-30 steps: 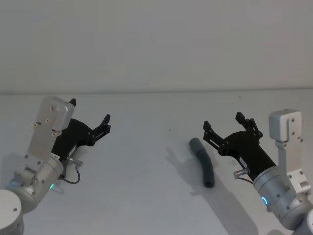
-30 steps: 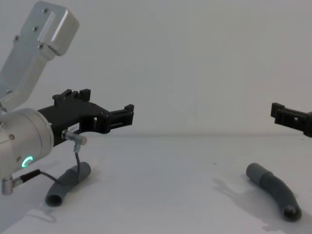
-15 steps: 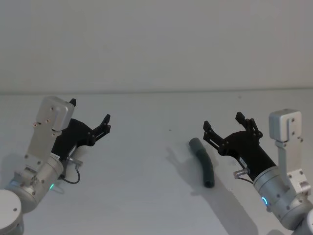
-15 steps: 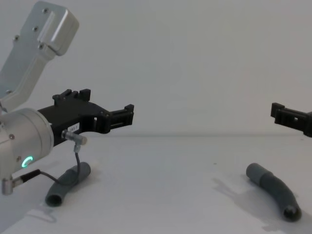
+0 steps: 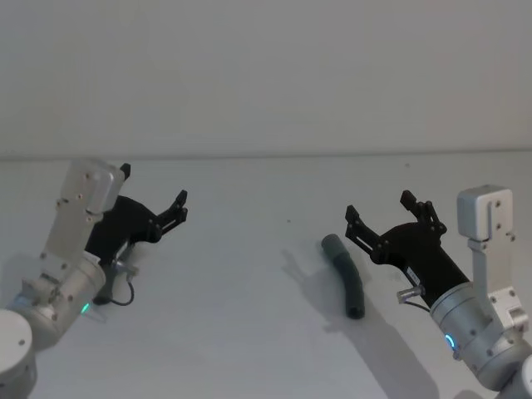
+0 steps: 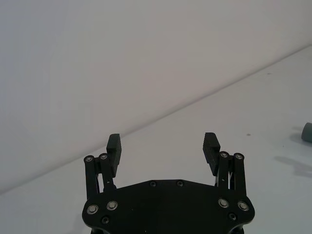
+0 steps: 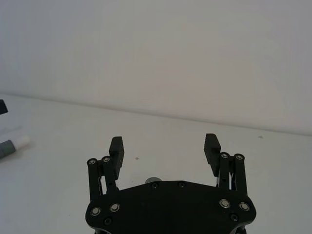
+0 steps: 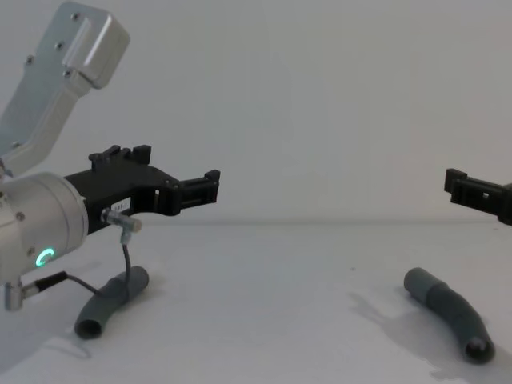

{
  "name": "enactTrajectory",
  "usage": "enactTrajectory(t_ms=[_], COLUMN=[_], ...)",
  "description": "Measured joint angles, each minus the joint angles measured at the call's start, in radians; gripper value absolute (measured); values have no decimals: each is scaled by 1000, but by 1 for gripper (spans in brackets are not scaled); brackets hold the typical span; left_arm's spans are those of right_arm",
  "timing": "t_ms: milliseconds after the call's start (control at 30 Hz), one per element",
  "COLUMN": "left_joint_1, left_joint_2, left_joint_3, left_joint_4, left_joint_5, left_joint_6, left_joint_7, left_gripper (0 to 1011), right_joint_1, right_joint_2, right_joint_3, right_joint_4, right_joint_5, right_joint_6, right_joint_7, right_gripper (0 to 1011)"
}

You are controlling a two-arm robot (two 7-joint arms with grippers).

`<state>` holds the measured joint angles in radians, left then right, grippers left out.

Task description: Use both hands to pick up one end of the pipe from the table, align the ends, and insert them.

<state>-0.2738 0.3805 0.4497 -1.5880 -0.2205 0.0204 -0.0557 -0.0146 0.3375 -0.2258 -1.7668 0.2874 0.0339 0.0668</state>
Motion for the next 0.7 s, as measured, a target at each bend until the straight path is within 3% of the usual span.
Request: enactTrajectory(t_ms=[300,700], left_joint_1=[-79,-163], left_joint_2=[-15,-43], left_joint_3=[-8,-21], left_joint_4=[65,90], left_joint_5=[-51,-114], left_joint_6=[73,292], left_joint_7=[-76,-116], left_gripper=[1001,1001], right_joint_1=[0,0], right_joint_2=[0,0], right_joint_3=[0,0], right_joint_4=[0,0], right_joint_5=[0,0], right_joint_6=[0,0], right_joint_7=[0,0], right_gripper=[1003,1003])
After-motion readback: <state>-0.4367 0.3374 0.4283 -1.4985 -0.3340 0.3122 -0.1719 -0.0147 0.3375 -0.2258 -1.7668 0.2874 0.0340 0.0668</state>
